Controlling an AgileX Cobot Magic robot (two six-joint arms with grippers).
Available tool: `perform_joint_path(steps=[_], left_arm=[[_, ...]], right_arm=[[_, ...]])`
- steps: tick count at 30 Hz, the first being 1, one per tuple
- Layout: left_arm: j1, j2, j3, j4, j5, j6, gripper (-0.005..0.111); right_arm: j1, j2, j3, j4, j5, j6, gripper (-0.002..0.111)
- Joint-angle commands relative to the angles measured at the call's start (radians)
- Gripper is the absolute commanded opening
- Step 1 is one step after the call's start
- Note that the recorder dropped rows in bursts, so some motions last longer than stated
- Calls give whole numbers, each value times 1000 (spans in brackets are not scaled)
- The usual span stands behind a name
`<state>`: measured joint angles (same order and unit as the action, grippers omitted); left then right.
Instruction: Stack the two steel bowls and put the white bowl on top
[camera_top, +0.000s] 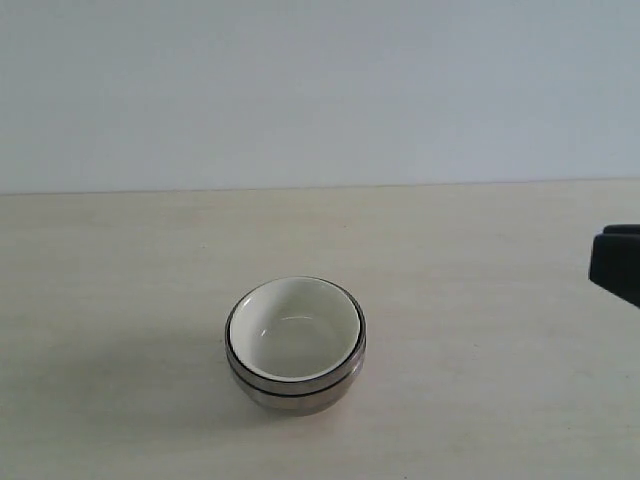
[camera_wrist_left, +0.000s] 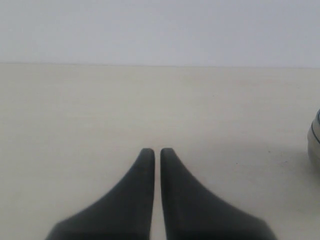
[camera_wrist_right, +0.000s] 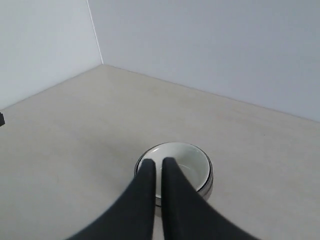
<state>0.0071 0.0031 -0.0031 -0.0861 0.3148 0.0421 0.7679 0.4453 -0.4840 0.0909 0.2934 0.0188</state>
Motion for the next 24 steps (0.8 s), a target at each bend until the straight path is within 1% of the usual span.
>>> perform_joint_path(steps=[1, 5, 20, 22, 24], left_arm=[[-5, -3, 3, 0, -8, -5, 4], [-5, -3, 3, 0, -8, -5, 4], [-5, -3, 3, 0, -8, -5, 4], [-5, -3, 3, 0, -8, -5, 4], [-5, -3, 3, 0, -8, -5, 4]], right_arm=[[-1, -56, 7, -2, 7, 4, 0], [-1, -74, 7, -2, 91, 4, 0], [-6, -74, 7, 3, 92, 4, 0], [-65, -74, 7, 8, 92, 4, 0], [-171, -74, 7, 8, 92, 4, 0]])
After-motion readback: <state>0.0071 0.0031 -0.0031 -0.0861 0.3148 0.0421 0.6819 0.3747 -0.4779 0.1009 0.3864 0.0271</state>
